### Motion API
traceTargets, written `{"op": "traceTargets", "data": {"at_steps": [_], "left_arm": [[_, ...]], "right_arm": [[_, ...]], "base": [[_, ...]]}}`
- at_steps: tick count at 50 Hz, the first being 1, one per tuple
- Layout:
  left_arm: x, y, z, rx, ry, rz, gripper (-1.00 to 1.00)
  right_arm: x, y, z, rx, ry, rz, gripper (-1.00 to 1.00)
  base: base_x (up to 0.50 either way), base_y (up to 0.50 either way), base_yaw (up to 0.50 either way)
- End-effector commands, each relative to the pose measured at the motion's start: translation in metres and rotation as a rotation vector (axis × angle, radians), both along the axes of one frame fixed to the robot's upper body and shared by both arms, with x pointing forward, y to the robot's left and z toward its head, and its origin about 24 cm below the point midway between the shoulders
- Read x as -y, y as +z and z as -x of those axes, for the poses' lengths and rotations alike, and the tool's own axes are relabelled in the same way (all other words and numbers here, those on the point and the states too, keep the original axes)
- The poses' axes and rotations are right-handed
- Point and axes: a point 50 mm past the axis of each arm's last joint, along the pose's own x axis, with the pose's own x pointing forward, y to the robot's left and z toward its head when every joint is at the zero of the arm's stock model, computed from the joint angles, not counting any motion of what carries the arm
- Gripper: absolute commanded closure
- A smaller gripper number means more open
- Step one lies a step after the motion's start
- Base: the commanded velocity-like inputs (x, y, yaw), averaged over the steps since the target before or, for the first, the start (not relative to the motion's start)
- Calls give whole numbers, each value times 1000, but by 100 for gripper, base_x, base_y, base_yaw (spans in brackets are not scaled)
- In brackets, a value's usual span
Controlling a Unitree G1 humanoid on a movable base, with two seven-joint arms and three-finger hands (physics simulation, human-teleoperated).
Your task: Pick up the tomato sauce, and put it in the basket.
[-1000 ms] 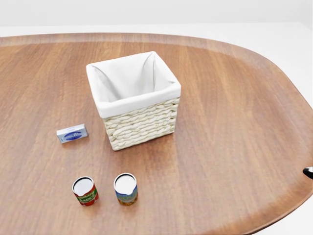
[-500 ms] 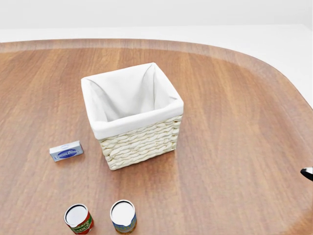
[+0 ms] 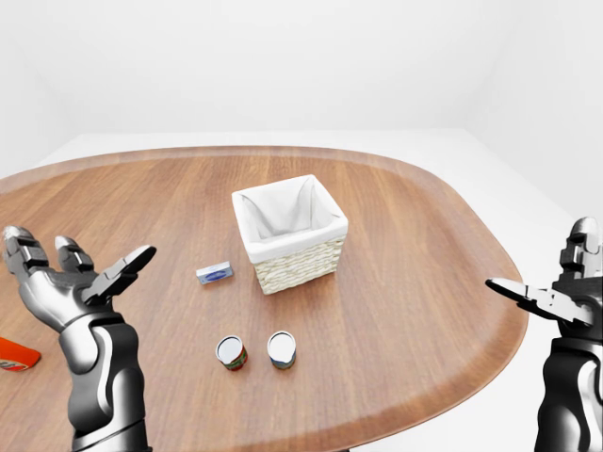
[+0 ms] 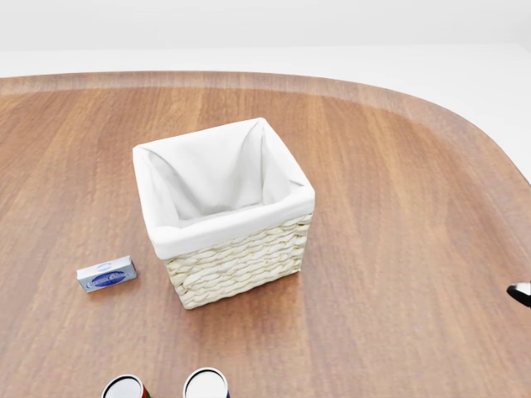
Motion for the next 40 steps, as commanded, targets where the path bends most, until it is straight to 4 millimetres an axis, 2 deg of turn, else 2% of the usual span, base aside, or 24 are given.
{"op": "traceTargets", "data": {"at_steps": [1,9,15,17,21,25,29,40], "left_arm": [[28,7,-5,-54,-82,-250,-100],[54,21,-3,-132,-134,-507,-100],[67,26,2,-195,-117,-720,-100],[76,24,3,-221,-159,-787,-100],[83,12,0,-309,-197,-901,-100],[93,-15,-5,-462,-259,-1065,-100],[91,-22,-7,-515,-250,-1102,-100],[101,-53,-2,-658,-420,-1194,-100]], "right_arm": [[-1,-1,0,-5,1,0,-100],[-1,-2,0,-8,2,-1,-100],[-1,-1,1,-6,2,0,-100],[-1,-3,0,-11,3,-2,-100],[-2,-1,1,-6,2,0,-100],[-2,-3,0,-13,3,-2,-100],[-2,-3,0,-12,3,-1,-100],[-1,-4,-2,-17,5,-2,-100]], "base": [[0,0,0],[0,0,0],[0,0,0],[0,0,0],[0,0,0],[0,0,0],[0,0,0],[0,0,0]]}}
